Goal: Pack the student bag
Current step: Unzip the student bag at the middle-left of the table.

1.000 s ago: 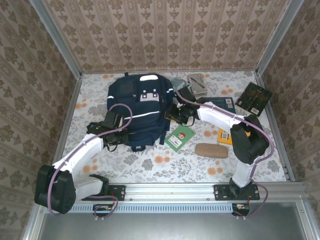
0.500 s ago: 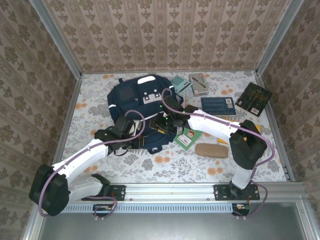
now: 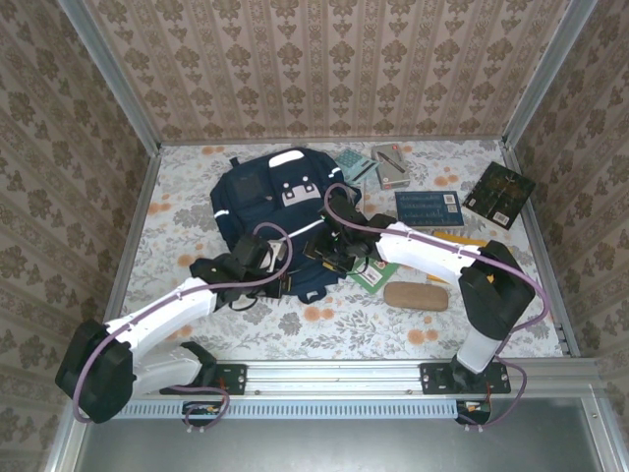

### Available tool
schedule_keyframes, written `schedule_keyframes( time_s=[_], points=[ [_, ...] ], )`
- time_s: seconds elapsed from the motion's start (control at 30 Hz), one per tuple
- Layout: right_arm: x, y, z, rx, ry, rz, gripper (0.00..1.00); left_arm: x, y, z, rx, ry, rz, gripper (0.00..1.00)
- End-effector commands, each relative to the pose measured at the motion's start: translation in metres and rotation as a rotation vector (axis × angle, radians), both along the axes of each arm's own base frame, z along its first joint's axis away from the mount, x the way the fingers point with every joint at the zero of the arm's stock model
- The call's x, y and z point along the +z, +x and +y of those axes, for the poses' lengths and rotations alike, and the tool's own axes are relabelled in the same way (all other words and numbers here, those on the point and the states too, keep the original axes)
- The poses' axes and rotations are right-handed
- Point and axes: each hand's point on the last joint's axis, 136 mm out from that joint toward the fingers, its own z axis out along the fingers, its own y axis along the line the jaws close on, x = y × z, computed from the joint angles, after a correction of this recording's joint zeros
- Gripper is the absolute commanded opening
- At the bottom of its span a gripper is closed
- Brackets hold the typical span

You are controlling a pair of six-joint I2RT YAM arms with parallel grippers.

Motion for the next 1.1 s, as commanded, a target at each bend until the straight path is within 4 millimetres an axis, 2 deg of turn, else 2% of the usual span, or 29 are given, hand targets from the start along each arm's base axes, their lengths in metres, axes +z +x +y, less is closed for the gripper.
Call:
schedule_keyframes(
  time_s=[0.0, 0.03, 0.1, 0.2, 0.23, 0.33, 0.43, 0.57, 0.77, 0.83, 0.9, 0.97, 1.0, 1.07],
  points=[
    [-0.003, 0.013, 0.006, -0.05, 0.0, 0.013, 0.49, 0.006, 0.004, -0.012, -0.021, -0.04, -0.038, 0.0],
    [-0.003, 0.017, 0.009, -0.052, 0.001, 0.009, 0.47, 0.005, 0.003, -0.012, -0.023, -0.033, -0.036, 0.0],
    [-0.003, 0.024, 0.014, -0.045, 0.01, -0.006, 0.32, 0.003, 0.002, -0.011, -0.025, -0.018, -0.034, 0.0],
    [-0.005, 0.028, 0.017, -0.025, 0.008, -0.005, 0.02, 0.004, 0.002, -0.007, -0.02, 0.015, -0.034, 0.0],
    [-0.004, 0.028, 0.016, -0.021, 0.003, -0.009, 0.0, 0.004, 0.002, -0.003, -0.012, 0.036, -0.03, 0.0],
    [0.003, 0.028, 0.002, -0.024, -0.038, -0.058, 0.0, 0.001, 0.003, 0.013, 0.019, 0.128, -0.015, 0.0],
    [0.01, 0.03, -0.015, -0.033, -0.075, -0.101, 0.0, -0.003, 0.001, 0.04, 0.072, 0.266, 0.042, 0.0],
    [0.006, 0.034, -0.034, -0.052, -0.079, -0.105, 0.0, -0.008, -0.002, 0.077, 0.161, 0.379, 0.153, 0.0],
    [0.015, 0.039, -0.046, -0.041, -0.08, -0.149, 0.0, -0.009, -0.002, 0.107, 0.184, 0.461, 0.249, 0.0],
    [0.015, 0.04, -0.05, -0.043, -0.077, -0.155, 0.0, -0.011, -0.001, 0.112, 0.184, 0.485, 0.275, 0.0],
    [0.015, 0.042, -0.051, -0.04, -0.065, -0.16, 0.0, -0.008, 0.003, 0.1, 0.151, 0.426, 0.277, 0.0],
    [0.015, 0.043, -0.05, -0.025, -0.06, -0.16, 0.0, -0.001, 0.007, 0.077, 0.105, 0.329, 0.254, 0.0],
    [0.016, 0.044, -0.05, -0.018, -0.063, -0.167, 0.0, 0.0, 0.009, 0.075, 0.102, 0.336, 0.239, 0.0],
    [0.018, 0.049, -0.055, -0.014, -0.089, -0.174, 0.0, -0.006, 0.012, 0.092, 0.145, 0.429, 0.247, 0.0]
  ],
)
